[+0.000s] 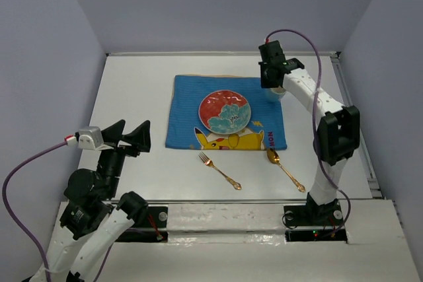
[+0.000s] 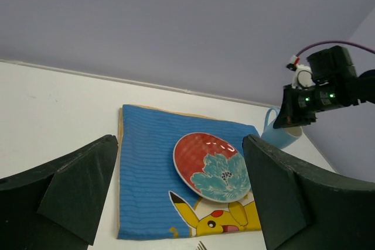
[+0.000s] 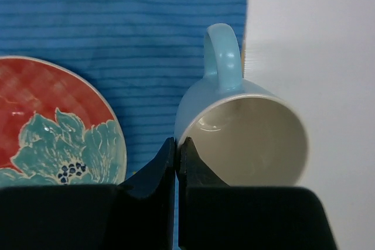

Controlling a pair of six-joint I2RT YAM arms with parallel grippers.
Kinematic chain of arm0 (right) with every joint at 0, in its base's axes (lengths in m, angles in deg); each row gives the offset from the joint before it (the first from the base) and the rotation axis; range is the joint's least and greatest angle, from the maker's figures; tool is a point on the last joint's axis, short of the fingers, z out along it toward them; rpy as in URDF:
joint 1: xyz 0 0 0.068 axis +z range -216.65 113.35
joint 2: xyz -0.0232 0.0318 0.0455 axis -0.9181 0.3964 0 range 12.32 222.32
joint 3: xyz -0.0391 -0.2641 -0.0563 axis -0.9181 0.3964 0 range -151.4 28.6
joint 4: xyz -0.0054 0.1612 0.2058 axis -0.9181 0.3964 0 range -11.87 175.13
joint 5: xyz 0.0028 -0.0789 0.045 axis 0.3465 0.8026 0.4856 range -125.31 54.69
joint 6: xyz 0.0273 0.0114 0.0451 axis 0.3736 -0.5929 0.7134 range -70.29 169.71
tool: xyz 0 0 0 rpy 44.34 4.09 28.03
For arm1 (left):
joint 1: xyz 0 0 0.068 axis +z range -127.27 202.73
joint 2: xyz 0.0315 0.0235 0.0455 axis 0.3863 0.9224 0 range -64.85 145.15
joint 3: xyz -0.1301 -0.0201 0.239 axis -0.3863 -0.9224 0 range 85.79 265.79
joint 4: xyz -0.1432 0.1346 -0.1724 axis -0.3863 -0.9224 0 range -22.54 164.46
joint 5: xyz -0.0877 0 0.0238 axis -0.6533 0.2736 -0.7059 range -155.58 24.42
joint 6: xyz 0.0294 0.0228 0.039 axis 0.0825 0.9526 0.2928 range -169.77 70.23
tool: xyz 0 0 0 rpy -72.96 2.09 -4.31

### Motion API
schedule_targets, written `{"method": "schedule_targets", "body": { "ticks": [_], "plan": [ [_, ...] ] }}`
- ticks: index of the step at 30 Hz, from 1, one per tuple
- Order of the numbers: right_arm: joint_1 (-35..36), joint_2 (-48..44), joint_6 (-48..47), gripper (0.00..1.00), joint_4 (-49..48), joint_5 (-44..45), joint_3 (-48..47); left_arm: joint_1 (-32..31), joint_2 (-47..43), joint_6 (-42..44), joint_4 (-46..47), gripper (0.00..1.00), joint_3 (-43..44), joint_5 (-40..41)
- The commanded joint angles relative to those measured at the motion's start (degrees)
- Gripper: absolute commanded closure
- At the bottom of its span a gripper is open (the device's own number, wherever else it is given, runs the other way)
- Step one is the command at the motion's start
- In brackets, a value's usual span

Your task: Set the dinner table for one person

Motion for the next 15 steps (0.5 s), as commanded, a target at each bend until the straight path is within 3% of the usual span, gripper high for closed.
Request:
{"method": "schedule_targets", "body": {
  "ticks": [1,7,15],
  "plan": [
    [-0.47,5.06,-9.16,1.00,-3.44,-3.81,-11.51,1.74,2.88,0.96,3.37,0.01,0.06,-1.91],
    [-0.47,14.81,-11.72,1.00,-2.65,-5.57,-19.79,3.07,4.82,1.05,3.55,0.01,-0.03,-2.61],
    [-2.22,20.45,-12.42,1.00,-1.95,-6.27,-24.63,3.95,6.49,1.05,3.81,0.01,-0.12,-3.14]
  ]
}}
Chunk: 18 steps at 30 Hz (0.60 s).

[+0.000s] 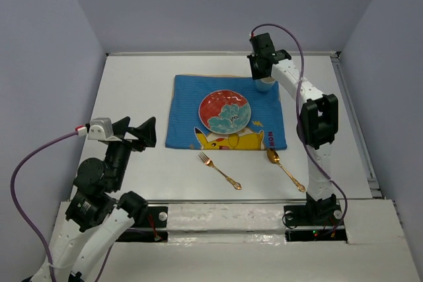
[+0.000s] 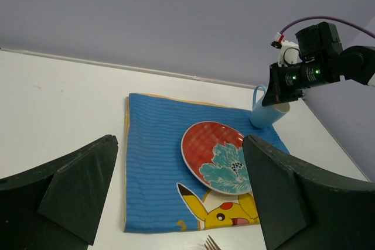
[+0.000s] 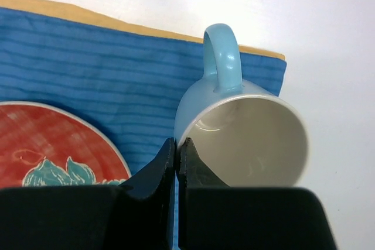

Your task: Set the dinner table for one person

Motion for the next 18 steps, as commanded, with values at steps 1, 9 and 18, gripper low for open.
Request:
{"method": "schedule_targets", "body": {
  "ticks": [1,9,18],
  "plan": [
    [-1.79,0.78,-2.41,1.00,-2.38,-0.13,-5.36,0.58,0.96,1.05,3.44,0.01,-0.12,-0.59],
    [-3.55,4.91,-4.35,1.00,-1.77,-3.03,-6.94,1.11,1.66,1.05,3.62,0.01,-0.12,-1.20],
    [-3.55,2.82,-5.05,0.25,-1.68,0.74,-7.20,1.64,2.10,0.87,3.70,0.01,-0.12,-1.82]
  ]
}}
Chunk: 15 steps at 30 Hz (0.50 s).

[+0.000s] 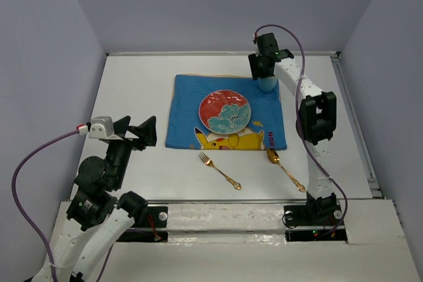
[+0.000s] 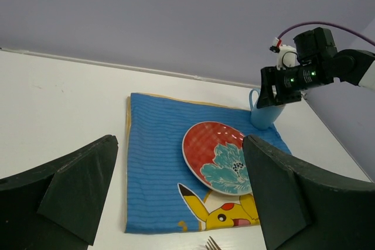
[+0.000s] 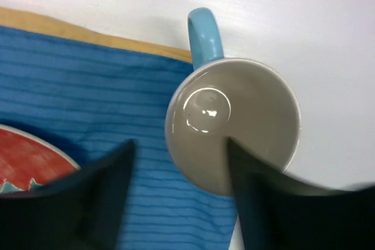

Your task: Set the dinner table for one person

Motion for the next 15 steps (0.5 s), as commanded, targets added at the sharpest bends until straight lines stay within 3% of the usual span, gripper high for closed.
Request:
{"method": "schedule_targets", "body": {
  "ticks": [1,5,8,12,13,15],
  "plan": [
    [-0.21,-2.18,-1.38,0.21,-1.64,3.09,-3.31,0.48,1.34,0.96,3.35,0.01,-0.09,-0.90],
    [-0.21,-8.56,2.38,0.17,-1.55,1.34,-1.13,0.48,1.43,0.87,3.44,0.01,-0.09,-0.90],
    [3.12,-14.81,5.74,0.17,-3.82,-1.74,7.38,0.74,1.60,0.87,3.44,0.01,-0.09,-1.07],
    [11.73,-28.08,9.43,0.20,-15.24,-4.38,27.67,1.09,1.43,0.78,3.44,0.01,-0.09,-1.25],
    [13.92,-32.80,11.09,0.24,-17.35,-4.73,35.89,1.01,1.34,0.78,3.53,0.01,-0.09,-1.34],
    [20.60,-36.88,12.33,0.29,-23.24,-7.63,43.41,1.01,1.25,0.70,3.53,0.01,-0.09,-1.51]
  ]
}}
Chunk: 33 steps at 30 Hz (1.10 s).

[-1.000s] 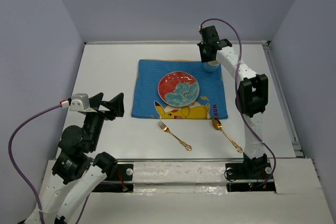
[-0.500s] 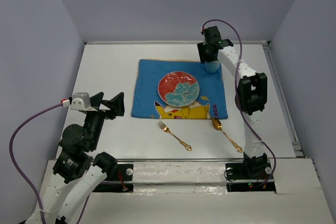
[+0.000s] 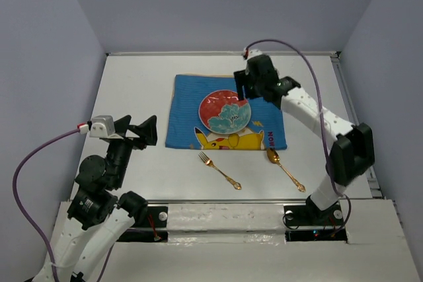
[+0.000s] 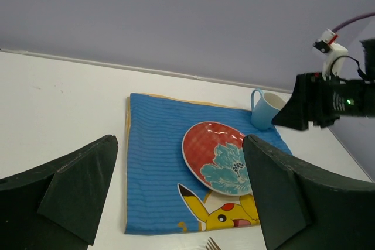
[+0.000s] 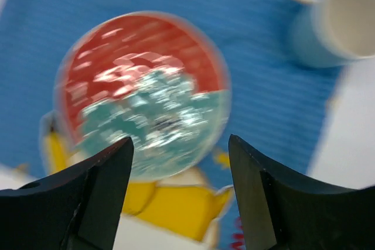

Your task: Set the dinner table for one person

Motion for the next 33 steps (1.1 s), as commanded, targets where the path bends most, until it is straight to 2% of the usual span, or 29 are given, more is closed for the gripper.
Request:
{"method": "schedule_targets", "body": {
  "ticks": [1,2,4,6,13,24,25,26,27,30,33],
  "plan": [
    [13.64,-11.35,5.88,0.31,-13.74,-7.17,16.44,0.26,0.47,0.72,3.12,0.01,-0.09,-1.08],
    [17.75,-12.25,6.68,0.32,-14.45,-7.97,21.25,0.26,0.46,0.63,3.20,0.01,-0.09,-1.17],
    [21.99,-13.31,8.26,0.36,-14.46,-7.45,24.71,0.26,0.55,0.72,3.29,0.01,-0.09,-1.61],
    [27.60,-14.02,9.05,0.37,-13.15,-3.24,28.59,0.35,0.46,0.72,3.29,0.01,-0.09,-1.78],
    [33.87,-10.77,15.73,0.46,-11.74,-3.32,34.48,0.70,0.11,0.63,3.12,0.01,-0.09,-1.96],
    [39.76,0.13,18.55,0.48,-12.35,0.37,31.24,1.67,0.38,0.54,3.20,0.01,-0.09,-2.93],
    [39.77,0.74,18.46,0.54,-12.44,0.64,30.89,1.67,0.38,0.54,3.20,0.01,-0.09,-3.01],
    [39.77,1.18,18.38,0.55,-12.35,0.64,30.62,1.76,0.38,0.63,3.20,0.01,-0.09,-3.01],
    [39.77,1.71,18.37,0.63,-12.35,0.55,30.10,1.84,0.29,0.54,3.20,0.01,-0.09,-3.01],
    [40.29,1.80,18.72,0.98,-12.44,0.20,29.22,1.93,0.29,0.54,3.12,0.01,-0.09,-3.28],
    [40.82,-0.12,19.51,1.00,-11.74,-1.12,27.90,2.02,0.29,0.54,3.29,0.01,-0.09,-3.36]
  ]
}}
